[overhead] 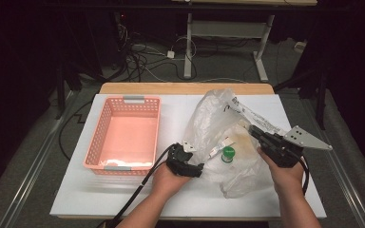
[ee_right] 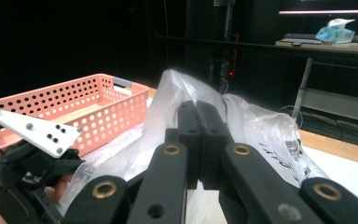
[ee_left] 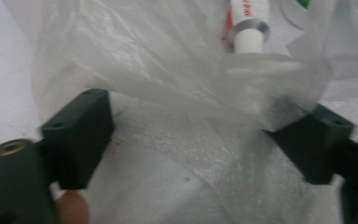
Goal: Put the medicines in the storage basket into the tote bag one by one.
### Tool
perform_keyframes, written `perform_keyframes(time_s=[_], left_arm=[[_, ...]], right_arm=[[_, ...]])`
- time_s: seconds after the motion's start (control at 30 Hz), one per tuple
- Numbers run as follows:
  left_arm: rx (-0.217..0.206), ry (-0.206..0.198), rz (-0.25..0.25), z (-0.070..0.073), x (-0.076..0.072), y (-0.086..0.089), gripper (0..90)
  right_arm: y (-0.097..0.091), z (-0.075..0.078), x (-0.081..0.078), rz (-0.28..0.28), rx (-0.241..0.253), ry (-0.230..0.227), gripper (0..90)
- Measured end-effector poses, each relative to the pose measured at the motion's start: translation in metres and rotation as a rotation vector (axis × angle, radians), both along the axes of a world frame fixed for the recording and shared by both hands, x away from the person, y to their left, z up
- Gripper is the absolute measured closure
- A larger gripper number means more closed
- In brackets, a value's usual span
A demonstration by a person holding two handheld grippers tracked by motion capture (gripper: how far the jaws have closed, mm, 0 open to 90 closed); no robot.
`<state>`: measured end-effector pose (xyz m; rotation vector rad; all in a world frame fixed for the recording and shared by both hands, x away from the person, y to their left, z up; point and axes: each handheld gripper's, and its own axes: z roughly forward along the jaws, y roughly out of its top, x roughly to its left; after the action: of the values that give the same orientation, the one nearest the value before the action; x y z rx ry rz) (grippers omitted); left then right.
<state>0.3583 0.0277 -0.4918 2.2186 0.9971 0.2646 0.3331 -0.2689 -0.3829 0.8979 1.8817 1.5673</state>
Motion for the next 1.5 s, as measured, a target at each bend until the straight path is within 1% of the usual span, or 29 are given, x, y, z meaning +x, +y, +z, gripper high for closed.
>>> perform_keyframes(time_s=[0.03, 0.1, 0.13, 0.2, 0.27, 0.37, 0.4, 0.47, 0.5, 0.53, 0.57, 0.73, 0.83, 0.97, 1.1, 1.2, 1.3, 1.5], left_arm=[[-0.010, -0.009, -0.013, 0.000, -0.002, 0.001, 26.8], [-0.023, -0.017, -0.018, 0.000, -0.003, 0.002, 40.3], [-0.033, -0.016, -0.020, 0.000, -0.004, 0.003, 48.0], [-0.040, -0.020, -0.021, 0.000, -0.004, 0.004, 63.0], [-0.047, -0.020, -0.035, 0.000, -0.005, 0.003, 73.9], [-0.059, -0.005, -0.051, 0.000, -0.004, 0.005, 85.3], [-0.062, -0.004, -0.051, 0.000, -0.004, 0.004, 87.4], [-0.069, -0.008, -0.053, 0.000, -0.004, 0.005, 88.0], [-0.075, -0.004, -0.067, 0.000, -0.004, 0.006, 88.1], [-0.079, -0.004, -0.072, 0.000, -0.005, 0.007, 88.2], [-0.085, -0.010, -0.074, 0.000, -0.005, 0.007, 88.2], [-0.143, -0.064, -0.062, 0.001, -0.011, 0.014, 88.3], [-0.164, -0.098, -0.063, 0.002, -0.014, 0.016, 88.3], [-0.172, -0.131, -0.071, 0.003, -0.018, 0.017, 88.3], [-0.191, -0.160, -0.072, 0.003, -0.021, 0.018, 88.3], [-0.191, -0.187, -0.078, 0.005, -0.025, 0.018, 88.3], [-0.206, -0.197, -0.085, 0.006, -0.028, 0.017, 88.3], [-0.227, -0.239, -0.087, 0.016, -0.035, 0.016, 88.3]], right_arm=[[0.001, 0.000, 0.000, 0.000, 0.001, 0.002, 90.0], [0.001, -0.001, 0.000, 0.002, -0.004, 0.005, 90.0], [0.002, -0.001, 0.000, 0.003, -0.006, 0.006, 90.0], [0.002, -0.002, -0.001, 0.001, -0.008, 0.010, 90.0], [0.003, -0.003, -0.002, 0.000, -0.011, 0.014, 90.0], [0.003, -0.004, -0.003, -0.001, -0.014, 0.021, 90.0], [0.003, -0.005, -0.003, -0.001, -0.017, 0.020, 90.0], [0.003, -0.006, -0.004, -0.002, -0.020, 0.020, 90.0], [0.002, -0.006, -0.004, -0.002, -0.022, 0.020, 90.0], [0.002, -0.006, -0.005, -0.005, -0.019, 0.028, 90.0], [0.002, -0.006, -0.005, -0.004, -0.020, 0.022, 90.0], [0.000, -0.006, -0.008, -0.006, -0.021, 0.020, 90.0], [0.000, -0.007, -0.009, -0.008, -0.017, 0.021, 90.0], [0.000, -0.008, -0.010, -0.009, -0.017, 0.019, 90.0], [0.000, -0.009, -0.010, -0.011, -0.016, 0.017, 90.0], [0.000, -0.009, -0.011, -0.011, -0.017, 0.017, 90.0], [0.000, -0.009, -0.012, -0.012, -0.015, 0.013, 90.0], [0.001, -0.009, -0.012, -0.007, -0.014, 0.007, 90.0]])
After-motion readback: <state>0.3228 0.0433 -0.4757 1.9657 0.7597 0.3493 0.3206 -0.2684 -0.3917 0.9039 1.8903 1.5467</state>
